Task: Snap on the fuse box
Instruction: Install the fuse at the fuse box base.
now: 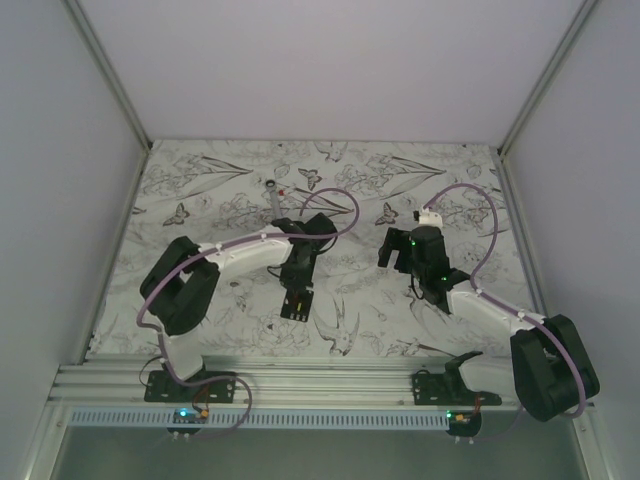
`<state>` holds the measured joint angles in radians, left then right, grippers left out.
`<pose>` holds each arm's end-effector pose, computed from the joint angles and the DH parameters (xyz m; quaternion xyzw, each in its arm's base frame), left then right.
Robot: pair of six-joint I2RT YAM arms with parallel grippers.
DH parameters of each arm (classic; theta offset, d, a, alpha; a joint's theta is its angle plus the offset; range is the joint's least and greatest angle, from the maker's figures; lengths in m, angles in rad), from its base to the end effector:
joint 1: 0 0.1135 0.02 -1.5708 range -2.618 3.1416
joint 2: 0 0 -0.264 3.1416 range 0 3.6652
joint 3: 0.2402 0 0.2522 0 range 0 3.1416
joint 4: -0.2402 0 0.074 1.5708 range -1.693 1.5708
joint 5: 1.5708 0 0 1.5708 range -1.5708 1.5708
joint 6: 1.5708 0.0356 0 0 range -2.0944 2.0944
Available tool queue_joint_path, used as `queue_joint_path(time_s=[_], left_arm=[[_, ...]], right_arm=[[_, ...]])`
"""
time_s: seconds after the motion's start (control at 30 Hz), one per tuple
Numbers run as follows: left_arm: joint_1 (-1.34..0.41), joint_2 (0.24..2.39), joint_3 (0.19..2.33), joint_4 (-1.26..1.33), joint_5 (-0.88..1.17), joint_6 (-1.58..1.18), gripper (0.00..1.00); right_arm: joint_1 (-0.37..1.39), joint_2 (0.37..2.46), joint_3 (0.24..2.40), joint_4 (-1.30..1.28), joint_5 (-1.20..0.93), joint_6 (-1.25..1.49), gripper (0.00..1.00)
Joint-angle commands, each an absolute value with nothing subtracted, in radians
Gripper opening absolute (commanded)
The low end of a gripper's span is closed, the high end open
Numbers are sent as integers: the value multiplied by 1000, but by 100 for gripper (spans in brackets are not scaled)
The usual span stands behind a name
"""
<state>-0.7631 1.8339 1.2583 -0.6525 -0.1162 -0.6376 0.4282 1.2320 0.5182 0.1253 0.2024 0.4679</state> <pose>0.2656 -0.2483 0.1824 0.0518 0.9824 -0.0660 0.1670 0.2279 0.0962 0.1870 0.0651 0.8762 0.1230 0.4615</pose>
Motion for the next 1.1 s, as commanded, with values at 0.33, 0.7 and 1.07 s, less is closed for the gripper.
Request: queue_joint_path(time_s=[0.33,0.7,1.07], left_arm=[[-777,1791,1185,-676,-202,-624,17],[-837,1681,1197,-669,-310,-657,34],[-859,1692,1133,-611,-353,-736,27]], right_arm=[[422,1239,528,166,194,479,100],[422,1239,528,166,194,480,100],[422,1241,528,167,192,483,99]])
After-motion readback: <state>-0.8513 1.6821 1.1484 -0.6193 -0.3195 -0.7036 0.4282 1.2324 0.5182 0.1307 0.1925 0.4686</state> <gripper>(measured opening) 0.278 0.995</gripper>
